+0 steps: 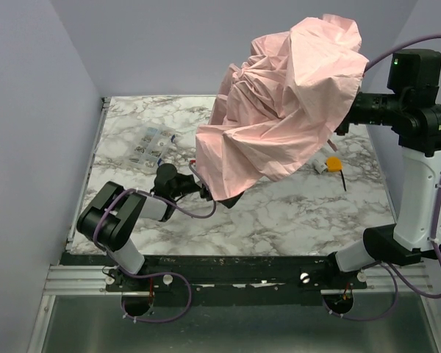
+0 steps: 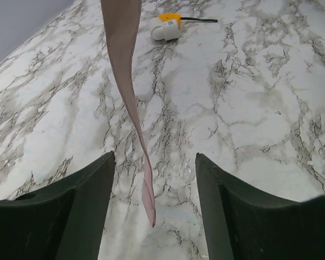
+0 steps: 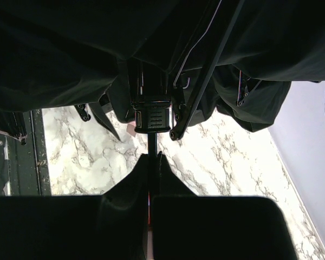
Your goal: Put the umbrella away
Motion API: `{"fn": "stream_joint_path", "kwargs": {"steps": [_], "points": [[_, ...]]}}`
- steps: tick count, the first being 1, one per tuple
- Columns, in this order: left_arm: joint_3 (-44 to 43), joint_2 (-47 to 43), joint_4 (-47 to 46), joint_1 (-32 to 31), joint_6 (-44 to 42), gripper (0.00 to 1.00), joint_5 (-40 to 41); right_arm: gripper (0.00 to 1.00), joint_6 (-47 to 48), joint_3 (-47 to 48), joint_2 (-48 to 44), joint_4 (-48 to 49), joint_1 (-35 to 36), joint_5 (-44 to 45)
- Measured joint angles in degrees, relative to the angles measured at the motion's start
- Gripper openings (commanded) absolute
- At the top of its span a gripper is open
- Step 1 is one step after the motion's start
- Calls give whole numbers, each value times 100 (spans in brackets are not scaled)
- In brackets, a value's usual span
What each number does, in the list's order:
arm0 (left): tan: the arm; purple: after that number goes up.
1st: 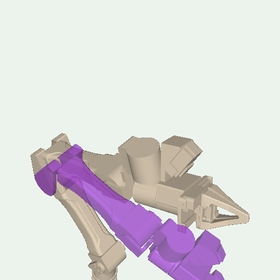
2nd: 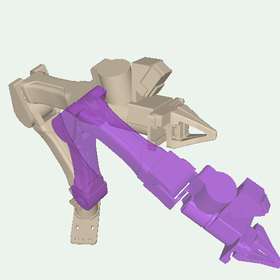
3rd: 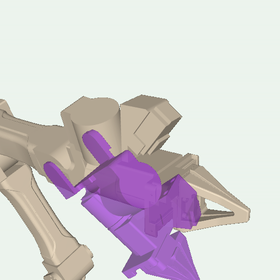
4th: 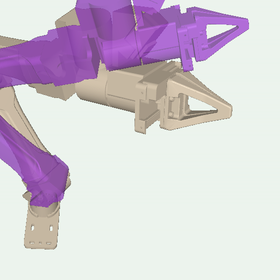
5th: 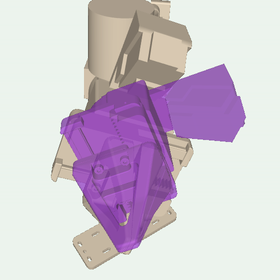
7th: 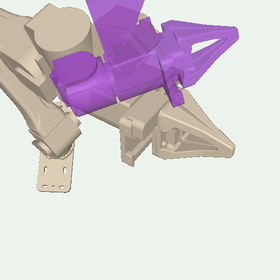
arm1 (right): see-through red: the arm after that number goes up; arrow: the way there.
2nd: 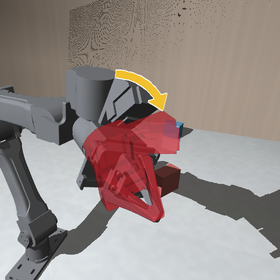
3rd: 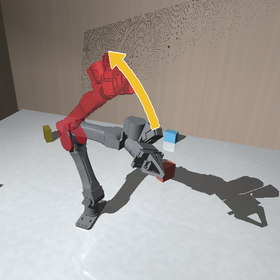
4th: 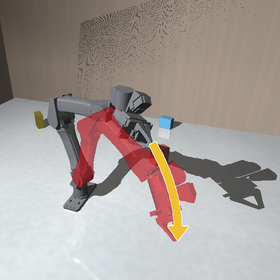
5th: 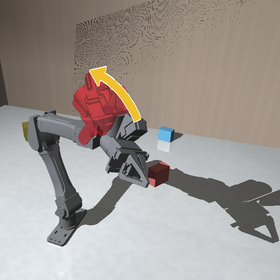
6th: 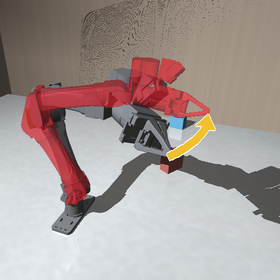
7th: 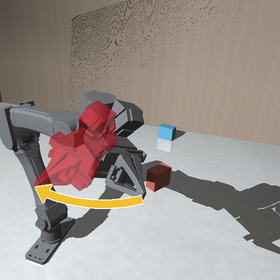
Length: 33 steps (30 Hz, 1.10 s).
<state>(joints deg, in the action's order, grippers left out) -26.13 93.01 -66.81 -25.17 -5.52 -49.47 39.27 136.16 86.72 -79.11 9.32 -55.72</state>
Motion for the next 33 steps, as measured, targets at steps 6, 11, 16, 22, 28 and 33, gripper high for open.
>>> {"fn": "stream_joint_path", "kwargs": {"steps": [6, 11, 16, 22, 28, 33], "points": [[-90, 251, -144, -11, 173, 9, 221, 0, -26, -39, -63, 20, 0, -4], [-118, 289, -310, -11, 260, 0, 273, 0, -28, -79, -63, 22, 0, -4], [-118, 85, -208, 70, 278, 0, 197, 1, -31, -168, -83, 22, 0, -20], [-234, -586, 457, 326, 212, 0, -221, 1, -52, -404, -184, -35, 0, -365], [-938, -1340, 2444, 619, -597, 0, -859, 1, -22, -533, -396, -168, 2, -1012], [-1598, -1340, 3810, 942, -1355, 0, -1432, 1, -13, -737, -852, -175, 133, -1421]]}}
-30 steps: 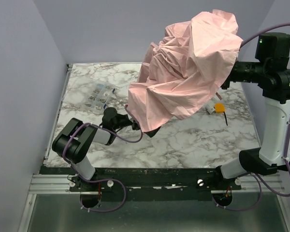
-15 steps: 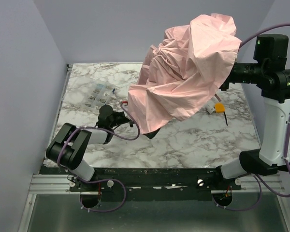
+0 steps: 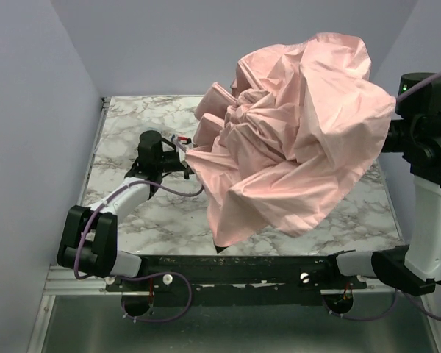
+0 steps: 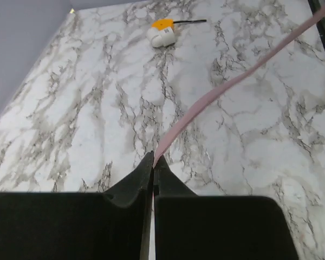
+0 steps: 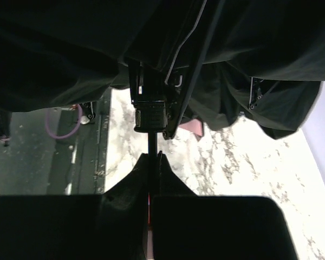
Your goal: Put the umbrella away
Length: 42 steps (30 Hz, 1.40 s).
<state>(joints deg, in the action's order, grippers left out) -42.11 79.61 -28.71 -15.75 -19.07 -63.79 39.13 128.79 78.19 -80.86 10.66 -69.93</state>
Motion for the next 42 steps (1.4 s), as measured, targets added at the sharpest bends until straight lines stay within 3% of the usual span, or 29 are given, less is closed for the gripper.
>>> {"fn": "stream_joint_path", "kwargs": {"steps": [2, 4, 7, 14, 21, 29, 35, 42], "points": [[-179, 24, 525, 107, -236, 0, -160, 0, 74, -273, -247, -9, 227, 59], [-713, 24, 1878, 208, -1268, 0, -195, 0, 175, -535, -437, -24, 468, 219], [-1340, -4, 3082, 291, -2323, 0, -70, 0, 400, -857, -636, -57, 787, 619], [-901, -114, 3486, 527, -3950, 0, 389, 0, 778, -1768, -782, -66, 1432, 1215], [-291, -92, 2168, 514, -4251, 0, 507, 0, 1252, -2997, -404, -144, 2323, 1696], [916, -90, -260, 514, -3864, 0, 619, 0, 1434, -2190, -527, -138, 2341, 2037], [822, 372, -1416, 520, -3482, 0, 640, 1, 1521, -2551, -885, -140, 2343, 1709], [570, 608, -2127, 601, -3145, 0, 621, 1, 1784, -3971, -1034, -157, 2378, 1561]]}}
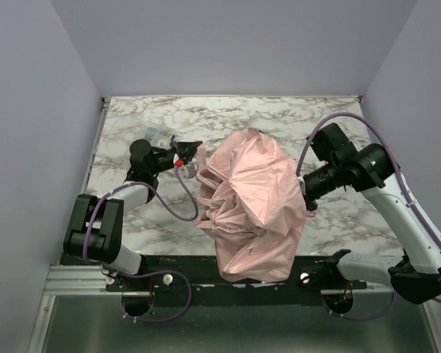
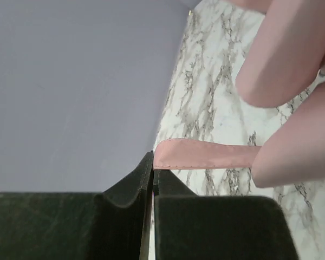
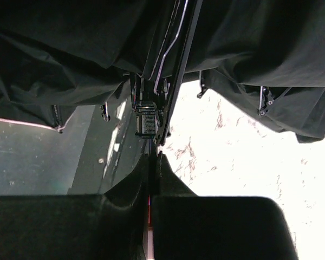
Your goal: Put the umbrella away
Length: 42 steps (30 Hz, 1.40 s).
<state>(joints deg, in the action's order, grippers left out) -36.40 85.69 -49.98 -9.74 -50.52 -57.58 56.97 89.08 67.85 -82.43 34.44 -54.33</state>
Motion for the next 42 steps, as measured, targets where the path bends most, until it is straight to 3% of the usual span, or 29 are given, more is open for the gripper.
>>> {"fn": "stream_joint_path", "kwargs": {"steps": [12, 23, 28, 36, 42], "points": [[-79, 7, -11, -162, -271, 0, -120, 1, 588, -1169, 535, 39, 562, 417], [-164, 15, 339, -695, -763, 0, -92, 1, 1263, -2052, 1152, 623, 610, 1196], [-190, 13, 350, -800, -885, 0, -42, 1, 1198, -2055, 1611, 984, 612, 1429], [-1075, 68, 555, -1027, -975, 0, -11, 1, 925, -1919, 2549, 1290, 592, 1460], [-1064, 109, 649, -1102, -1126, 0, -11, 1, 1056, -1010, 3856, 883, -173, 999]]}}
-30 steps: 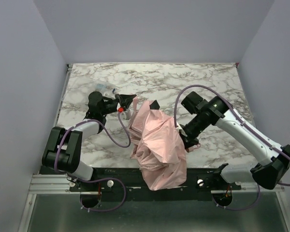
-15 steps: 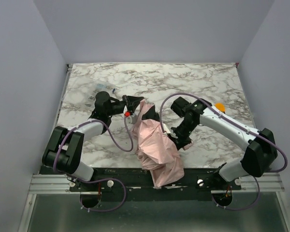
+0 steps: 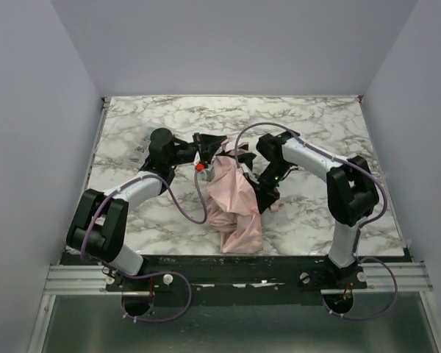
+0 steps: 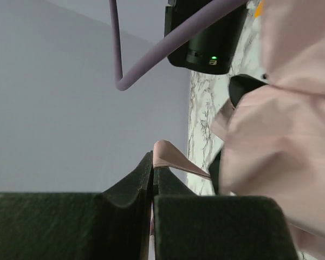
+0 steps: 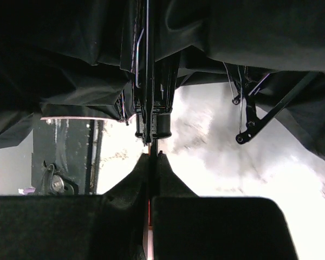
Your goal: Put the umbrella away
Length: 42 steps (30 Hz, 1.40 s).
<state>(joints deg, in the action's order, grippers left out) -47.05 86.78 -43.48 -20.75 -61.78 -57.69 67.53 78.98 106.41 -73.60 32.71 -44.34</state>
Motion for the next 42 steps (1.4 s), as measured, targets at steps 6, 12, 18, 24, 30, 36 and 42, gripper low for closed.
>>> {"fn": "stream_joint_path", "kwargs": {"steps": [6, 12, 18, 24, 30, 36, 42], "points": [[-61, 186, 247, -76, -249, 0, 2, 1, -2, 920, 866, -348, -568, -101], [-590, 474, 835, -197, -743, 0, 20, 0, -7, 1058, 1060, -492, -501, -140], [-1016, 898, 1099, -190, -881, 0, 76, 0, -63, 1058, 1574, -575, -592, -190], [-1038, 1132, 1397, -170, -1047, 0, 173, 0, -66, 1126, 2100, -649, -955, -278], [-1482, 1497, 1526, -170, -1172, 0, 376, 1, -63, 1279, 2245, -710, -1021, -286], [-2472, 2085, 1869, -168, -1364, 1, 605, 1, -52, 1274, 2251, -713, -1019, -284], [-3112, 2581, 2179, -151, -1410, 53, 914, 1, 0, 1193, 2251, -704, -1019, -295]]}}
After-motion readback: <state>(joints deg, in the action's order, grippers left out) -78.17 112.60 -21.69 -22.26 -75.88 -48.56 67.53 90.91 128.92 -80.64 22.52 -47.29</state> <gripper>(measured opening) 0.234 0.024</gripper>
